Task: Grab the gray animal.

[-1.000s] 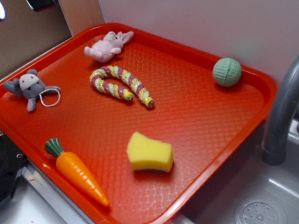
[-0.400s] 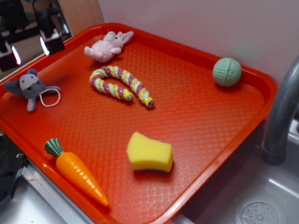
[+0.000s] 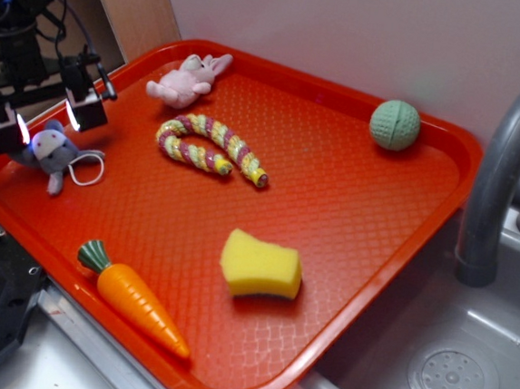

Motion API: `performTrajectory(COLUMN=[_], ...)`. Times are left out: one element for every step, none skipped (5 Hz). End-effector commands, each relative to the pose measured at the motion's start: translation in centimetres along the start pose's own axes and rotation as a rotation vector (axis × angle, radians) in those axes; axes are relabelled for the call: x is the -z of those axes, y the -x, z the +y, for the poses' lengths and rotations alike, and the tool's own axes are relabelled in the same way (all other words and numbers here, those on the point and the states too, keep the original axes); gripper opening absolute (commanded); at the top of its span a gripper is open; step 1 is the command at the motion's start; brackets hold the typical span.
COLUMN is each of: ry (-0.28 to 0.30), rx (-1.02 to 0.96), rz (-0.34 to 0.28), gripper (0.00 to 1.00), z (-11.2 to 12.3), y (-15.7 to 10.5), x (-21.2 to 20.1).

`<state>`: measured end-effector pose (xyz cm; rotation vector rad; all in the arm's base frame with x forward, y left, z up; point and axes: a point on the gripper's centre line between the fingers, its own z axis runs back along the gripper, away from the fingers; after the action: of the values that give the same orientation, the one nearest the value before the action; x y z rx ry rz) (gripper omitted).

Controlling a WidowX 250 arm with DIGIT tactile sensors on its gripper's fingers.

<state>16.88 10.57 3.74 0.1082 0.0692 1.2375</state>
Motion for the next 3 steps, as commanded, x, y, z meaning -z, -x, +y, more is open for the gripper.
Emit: performTrajectory(ry=[0.015,0.047,0.077], rx=[0.119,0.293,0.535], rz=[0.034,-0.014,-0.097], gripper=[0.00,0.00,0.00], z=[-0.2,-1.3,-4.2], y=[1.3,1.8,4.0], x=[2.9,-0.2,-5.5])
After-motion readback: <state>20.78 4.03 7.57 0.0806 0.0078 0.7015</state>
